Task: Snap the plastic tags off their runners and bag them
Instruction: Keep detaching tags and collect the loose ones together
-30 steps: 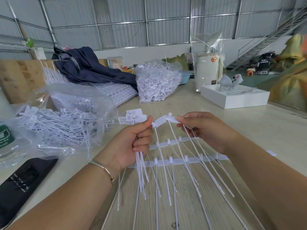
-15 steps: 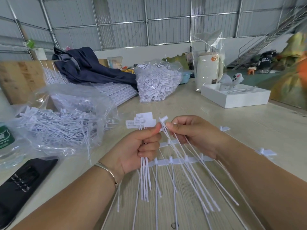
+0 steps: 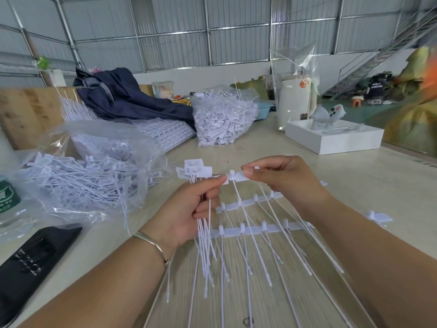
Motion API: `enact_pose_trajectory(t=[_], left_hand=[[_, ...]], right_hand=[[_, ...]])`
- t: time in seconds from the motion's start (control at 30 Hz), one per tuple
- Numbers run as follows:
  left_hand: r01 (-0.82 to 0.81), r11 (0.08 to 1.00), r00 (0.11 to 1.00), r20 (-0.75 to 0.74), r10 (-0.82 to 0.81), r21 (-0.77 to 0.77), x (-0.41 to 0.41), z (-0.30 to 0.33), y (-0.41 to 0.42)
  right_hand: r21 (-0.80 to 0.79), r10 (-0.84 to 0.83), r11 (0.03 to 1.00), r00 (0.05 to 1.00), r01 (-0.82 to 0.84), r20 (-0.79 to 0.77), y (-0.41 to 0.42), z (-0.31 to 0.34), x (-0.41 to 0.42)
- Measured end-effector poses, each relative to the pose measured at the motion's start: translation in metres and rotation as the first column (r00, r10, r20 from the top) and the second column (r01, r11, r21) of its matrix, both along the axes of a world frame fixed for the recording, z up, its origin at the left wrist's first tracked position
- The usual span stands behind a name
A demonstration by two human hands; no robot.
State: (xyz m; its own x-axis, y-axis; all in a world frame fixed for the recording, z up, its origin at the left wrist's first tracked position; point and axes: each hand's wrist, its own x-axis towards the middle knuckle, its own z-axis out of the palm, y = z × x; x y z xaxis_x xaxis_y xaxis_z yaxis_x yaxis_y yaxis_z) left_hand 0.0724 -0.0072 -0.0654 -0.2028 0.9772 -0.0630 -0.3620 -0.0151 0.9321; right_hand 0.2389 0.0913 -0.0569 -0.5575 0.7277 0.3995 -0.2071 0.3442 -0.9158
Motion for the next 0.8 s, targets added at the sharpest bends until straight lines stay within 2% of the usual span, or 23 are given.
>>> enact_pose_trajectory(t=[0.07,0.23,0.53,0.67,0.73,0.8], left_hand=[[-0.030,0.999,0.999,-0.010,0.030,-0.010,-0.001,-0.001,0.001],[-0.082,0.996,0.980,-0.185,0.077,-0.019,0.001,-0.001,-0.001],[0.086,0.977,0.931,-0.333,-0.148,-0.194,0.007,0.003,-0.004],[-0.080,0.983,0.889,-0.458,-0.005,-0.167,0.005,0.004,-0.002],[-0.159,0.980,0.902,-0.420,0.096,-0.118,0.000,0.003,-0.001],[-0.157,0.984,0.941,-0.314,0.125,-0.079,-0.004,0.004,-0.001]], right_hand=[[0.004,0.008,1.000,1.000,-0.008,0.024,0.000,0.000,0.001],[-0.031,-0.049,0.998,0.991,0.053,0.122,0.003,0.004,0.001],[-0.029,-0.026,0.999,0.968,0.034,0.249,-0.004,0.011,0.002],[-0.001,-0.089,0.996,0.957,0.093,0.276,-0.002,0.012,0.002],[-0.026,-0.124,0.991,0.969,0.133,0.212,0.004,0.013,0.005],[-0.029,-0.151,0.987,0.977,0.157,0.152,0.007,0.013,0.008]])
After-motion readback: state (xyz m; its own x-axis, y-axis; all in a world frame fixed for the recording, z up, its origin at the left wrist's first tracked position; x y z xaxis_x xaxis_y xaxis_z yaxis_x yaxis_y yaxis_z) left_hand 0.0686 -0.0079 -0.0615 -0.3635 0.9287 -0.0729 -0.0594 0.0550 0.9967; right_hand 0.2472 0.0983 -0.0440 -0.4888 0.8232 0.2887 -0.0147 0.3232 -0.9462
